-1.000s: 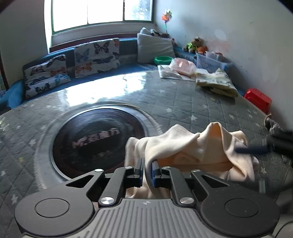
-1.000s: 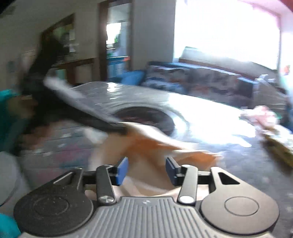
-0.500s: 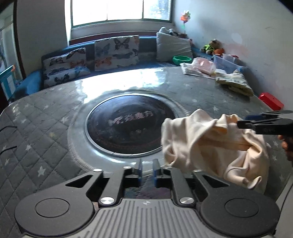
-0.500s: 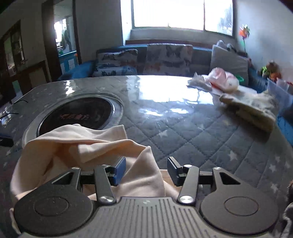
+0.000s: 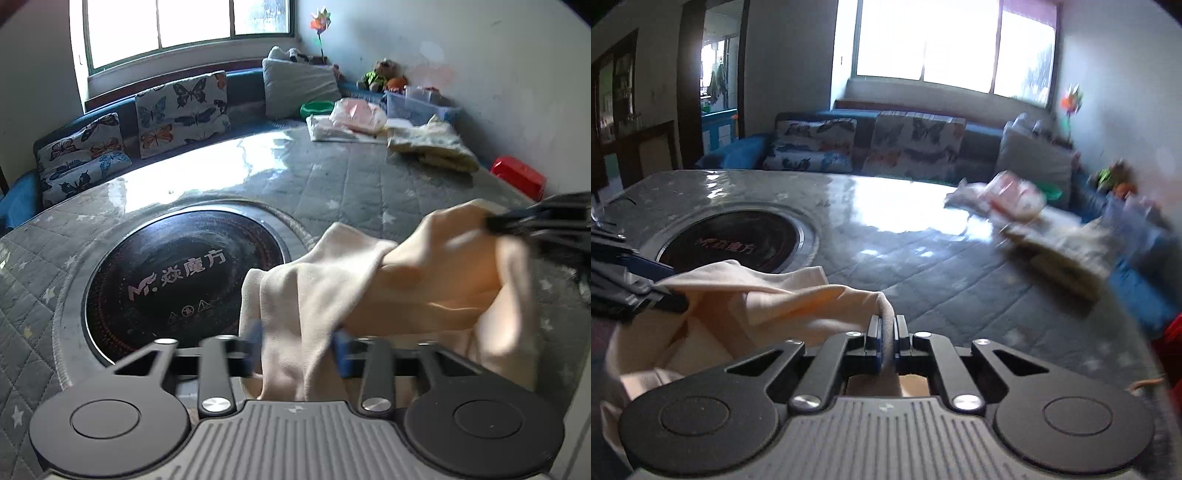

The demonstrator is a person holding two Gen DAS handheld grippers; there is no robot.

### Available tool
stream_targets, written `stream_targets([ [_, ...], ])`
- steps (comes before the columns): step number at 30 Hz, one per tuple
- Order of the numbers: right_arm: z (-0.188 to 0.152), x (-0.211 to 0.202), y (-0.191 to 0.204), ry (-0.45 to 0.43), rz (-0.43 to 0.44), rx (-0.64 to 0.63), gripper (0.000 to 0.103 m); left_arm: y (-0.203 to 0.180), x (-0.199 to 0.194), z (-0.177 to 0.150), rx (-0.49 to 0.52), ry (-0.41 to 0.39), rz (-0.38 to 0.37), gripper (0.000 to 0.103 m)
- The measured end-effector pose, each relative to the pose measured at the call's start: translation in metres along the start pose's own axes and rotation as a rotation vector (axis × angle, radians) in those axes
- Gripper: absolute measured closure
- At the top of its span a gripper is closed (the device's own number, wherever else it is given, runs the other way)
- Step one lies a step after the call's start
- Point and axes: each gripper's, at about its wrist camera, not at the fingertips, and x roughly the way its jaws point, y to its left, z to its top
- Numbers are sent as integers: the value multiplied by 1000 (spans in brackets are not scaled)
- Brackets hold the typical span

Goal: Fold clothes

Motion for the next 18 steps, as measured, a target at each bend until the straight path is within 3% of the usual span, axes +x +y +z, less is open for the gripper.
stream_targets([
  [1, -1, -8, 0, -12, -25, -17, 98, 1, 2, 0, -6, 2, -1, 85],
  [4, -8, -33, -5, -35, -121, -46, 98, 4, 1, -2, -21, -5, -3, 94],
  [10, -24, -60, -17, -49, -254, -16, 98, 18, -26, -9, -54, -59, 19, 96],
  [18, -40, -66, -26, 3, -303, 59, 98, 46, -72, -35, -145, -109, 46, 97],
])
